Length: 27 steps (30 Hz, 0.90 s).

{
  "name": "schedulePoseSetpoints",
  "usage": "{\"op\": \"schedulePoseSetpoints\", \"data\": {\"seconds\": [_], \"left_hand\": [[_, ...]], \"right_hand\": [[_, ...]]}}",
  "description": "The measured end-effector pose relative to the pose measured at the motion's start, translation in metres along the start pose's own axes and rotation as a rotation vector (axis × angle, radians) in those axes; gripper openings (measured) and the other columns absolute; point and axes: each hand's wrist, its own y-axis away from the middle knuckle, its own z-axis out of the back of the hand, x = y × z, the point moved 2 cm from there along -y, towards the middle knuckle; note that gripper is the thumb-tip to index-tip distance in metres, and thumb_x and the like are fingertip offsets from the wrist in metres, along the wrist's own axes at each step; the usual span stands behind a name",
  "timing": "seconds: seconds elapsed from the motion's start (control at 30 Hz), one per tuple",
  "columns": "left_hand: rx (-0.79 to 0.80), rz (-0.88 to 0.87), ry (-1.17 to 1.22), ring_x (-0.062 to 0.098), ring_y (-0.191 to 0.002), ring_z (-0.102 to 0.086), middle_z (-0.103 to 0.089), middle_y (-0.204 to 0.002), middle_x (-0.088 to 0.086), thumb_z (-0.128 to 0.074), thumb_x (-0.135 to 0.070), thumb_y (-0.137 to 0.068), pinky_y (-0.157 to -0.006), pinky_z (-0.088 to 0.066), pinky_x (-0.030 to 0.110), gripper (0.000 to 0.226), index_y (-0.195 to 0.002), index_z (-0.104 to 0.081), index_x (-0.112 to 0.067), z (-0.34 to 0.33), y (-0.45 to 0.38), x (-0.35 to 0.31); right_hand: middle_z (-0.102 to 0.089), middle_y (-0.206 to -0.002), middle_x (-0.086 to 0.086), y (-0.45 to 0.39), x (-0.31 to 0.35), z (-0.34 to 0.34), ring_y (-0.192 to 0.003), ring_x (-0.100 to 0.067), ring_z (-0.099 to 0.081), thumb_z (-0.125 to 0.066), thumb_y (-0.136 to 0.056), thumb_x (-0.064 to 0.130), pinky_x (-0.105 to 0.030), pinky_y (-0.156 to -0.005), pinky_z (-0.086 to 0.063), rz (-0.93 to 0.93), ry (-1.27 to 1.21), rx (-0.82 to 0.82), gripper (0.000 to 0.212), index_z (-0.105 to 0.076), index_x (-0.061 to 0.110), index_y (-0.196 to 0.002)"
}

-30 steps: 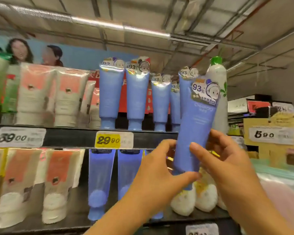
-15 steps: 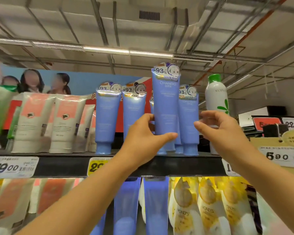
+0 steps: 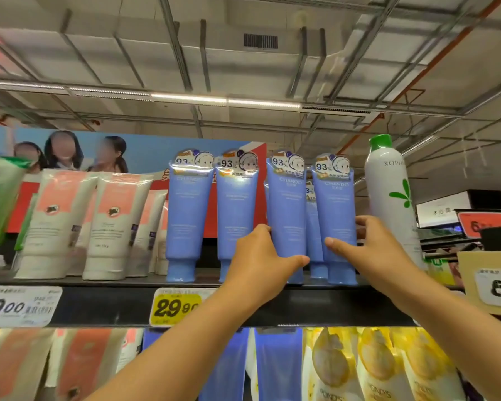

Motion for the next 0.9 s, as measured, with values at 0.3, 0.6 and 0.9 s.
{"op": "schedulePoseSetpoints", "data": {"seconds": [0.3, 0.6, 0.9], "left_hand": [[-0.074, -0.044, -0.156, 0.025, -0.111, -0.056, -0.055, -0.122, 0.005, -0.074, -0.035, -0.077, -0.084, -0.048, 0.029, 0.056, -0.115, -0.038, -0.016, -0.0019, 0.0066, -0.0077], [-0.044, 0.017, -0.223, 0.026, -0.110, -0.055, -0.056, -0.122, 0.010, -0.069, -0.033, -0.082, -0.082, -0.044, 0.027, 0.048, -0.116, -0.047, -0.008, -0.0034, -0.0007, -0.0048], [-0.027, 0.014, -0.233, 0.025, -0.111, -0.055, -0.057, -0.122, 0.009, -0.068, -0.035, -0.083, -0.084, -0.045, 0.028, 0.048, -0.119, -0.050, -0.009, -0.0017, -0.0001, -0.0065]], "right_hand": [[-0.054, -0.109, -0.001, -0.0014, -0.0066, -0.0043, -0.089, -0.015, -0.057, -0.072, -0.077, 0.029, -0.028, -0.071, -0.050, -0.005, -0.141, -0.009, 0.047, -0.042, 0.018, -0.112], [-0.061, -0.112, -0.007, -0.0010, -0.0066, -0.0038, -0.097, -0.022, -0.061, -0.070, -0.081, 0.026, -0.039, -0.083, -0.053, 0.020, -0.145, -0.014, 0.044, -0.051, 0.012, -0.119], [-0.063, -0.104, -0.002, 0.0050, -0.0032, -0.0035, -0.087, -0.010, -0.062, -0.066, -0.084, 0.022, -0.029, -0.074, -0.052, 0.101, -0.264, -0.060, 0.027, -0.054, 0.018, -0.107]]}}
